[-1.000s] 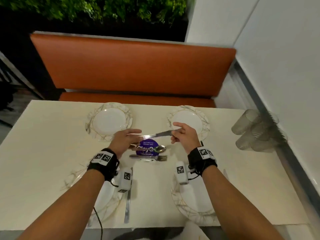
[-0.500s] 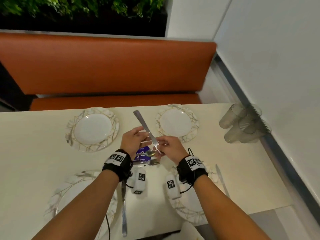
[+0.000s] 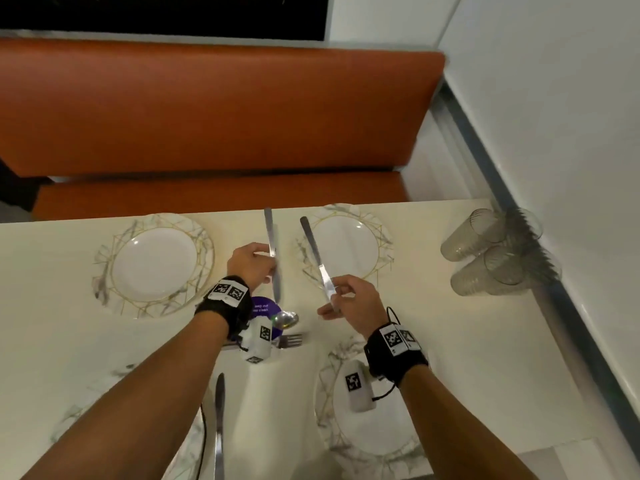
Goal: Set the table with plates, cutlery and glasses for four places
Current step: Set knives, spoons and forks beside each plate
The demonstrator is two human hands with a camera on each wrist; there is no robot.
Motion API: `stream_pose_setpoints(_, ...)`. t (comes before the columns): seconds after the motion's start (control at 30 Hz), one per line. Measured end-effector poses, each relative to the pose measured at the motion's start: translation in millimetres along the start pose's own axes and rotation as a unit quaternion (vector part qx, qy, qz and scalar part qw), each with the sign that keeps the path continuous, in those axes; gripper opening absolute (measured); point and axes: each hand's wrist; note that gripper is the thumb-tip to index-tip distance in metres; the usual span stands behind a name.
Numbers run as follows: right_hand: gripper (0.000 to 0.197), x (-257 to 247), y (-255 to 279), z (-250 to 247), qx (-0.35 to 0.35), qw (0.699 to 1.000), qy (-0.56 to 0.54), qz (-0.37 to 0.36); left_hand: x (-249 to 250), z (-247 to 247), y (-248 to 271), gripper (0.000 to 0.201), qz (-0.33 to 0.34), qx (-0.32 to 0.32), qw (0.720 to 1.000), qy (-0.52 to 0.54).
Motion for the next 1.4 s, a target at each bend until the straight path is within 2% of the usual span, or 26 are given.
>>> stream_pose_setpoints(0.13, 0.003, 9, -21, -23, 0.023, 0.996, 0.077, -0.035, -4, 22, -33, 0.019, -0.015, 0.003, 0.995, -0.102)
stream_pose_setpoints(0.3, 0.02, 17, -32, -38, 0.011, 0.998, 0.061, -0.005, -8, 43, -58, 0.014, -0.009, 0.0, 0.983, -0.183)
stream_pose_setpoints(0.5, 0.025, 20, -40, -38, 0.005, 0.999, 0.053, -0.009, -14, 54, -68, 0.023, -0.018, 0.022, 0.983, -0.183)
stream_pose_setpoints(0.63, 0.028, 24, -37, -37, 0.008, 0.999, 0.035, -0.008, -19, 58, -67, 0.031, 0.028, 0.038, 0.979, -0.199)
stream_pose_setpoints(0.73, 0.028, 27, -33, -37, 0.009, 0.999, 0.037, -0.011, -20, 59, -62, 0.05, 0.105, 0.047, 0.955, -0.275)
stream_pose_setpoints(0.83, 0.027, 28, -31, -37, 0.012, 0.999, 0.041, -0.01, -16, 59, -59, 0.053, 0.129, 0.042, 0.937, -0.322)
stream_pose_setpoints(1.0, 0.022, 27, -30, -36, 0.01, 0.999, 0.044, -0.008, -13, 60, -66, 0.054, 0.124, 0.037, 0.939, -0.319)
stream_pose_setpoints(1.4, 0.022, 26, -39, -24, -0.006, 0.998, 0.054, -0.013, -13, 56, -67, 0.054, 0.121, 0.029, 0.951, -0.285)
Point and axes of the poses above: each hand's wrist, its own y-axis away from the middle knuckle, its own z-axis out of the palm, x = y × z, and after that the axes turned 5 degrees about x, right-handed
